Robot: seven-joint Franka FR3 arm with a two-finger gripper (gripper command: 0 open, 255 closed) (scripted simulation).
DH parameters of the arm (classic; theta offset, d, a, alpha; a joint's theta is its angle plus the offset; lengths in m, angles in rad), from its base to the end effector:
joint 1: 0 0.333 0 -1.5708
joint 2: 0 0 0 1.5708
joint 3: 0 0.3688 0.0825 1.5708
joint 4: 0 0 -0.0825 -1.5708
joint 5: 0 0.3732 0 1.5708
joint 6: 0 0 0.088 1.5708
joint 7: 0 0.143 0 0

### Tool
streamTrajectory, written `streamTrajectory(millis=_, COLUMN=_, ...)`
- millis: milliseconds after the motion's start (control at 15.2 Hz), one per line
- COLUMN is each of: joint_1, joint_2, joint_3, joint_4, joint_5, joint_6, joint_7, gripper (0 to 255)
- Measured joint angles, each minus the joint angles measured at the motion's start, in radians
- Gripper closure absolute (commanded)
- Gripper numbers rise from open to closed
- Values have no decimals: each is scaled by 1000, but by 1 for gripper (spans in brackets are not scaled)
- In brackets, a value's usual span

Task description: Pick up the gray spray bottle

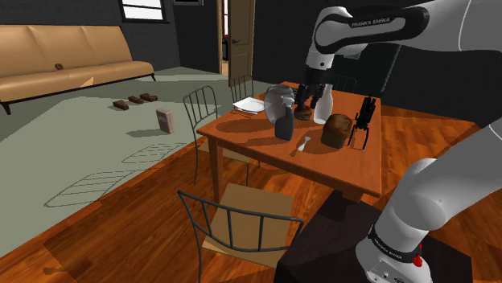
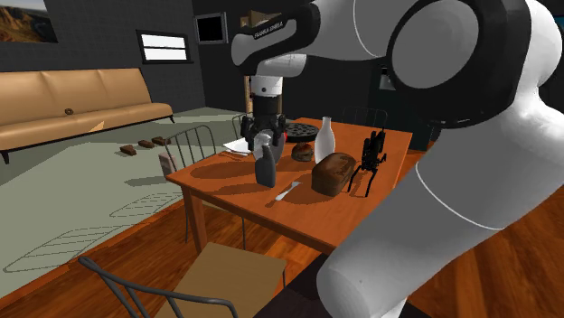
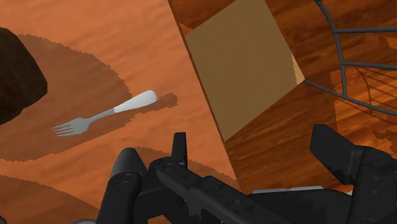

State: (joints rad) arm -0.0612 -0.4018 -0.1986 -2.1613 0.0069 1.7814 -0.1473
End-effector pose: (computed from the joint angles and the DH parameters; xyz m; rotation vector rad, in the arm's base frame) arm 0.3902 -0.1154 0.5712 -3.0580 0.1515 -0.0472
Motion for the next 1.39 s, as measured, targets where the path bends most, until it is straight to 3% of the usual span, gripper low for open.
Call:
streamTrajectory(millis=528, joint_1=-15, joint_2=267, joint_3=-95, joint_4=243, joint_5=37, joint_6=22, joint_7=-181, gripper=0)
streamTrajectory(millis=1056, joint_1=-83, joint_2=590, joint_3=-159, joint_4=589, joint_5=140, joint_6=-20, joint_7=-375, gripper=0)
streamTrajectory(millis=1386, joint_1=-92, joint_2=632, joint_3=-159, joint_4=587, joint_5=156, joint_6=20, joint_7=-397, gripper=0)
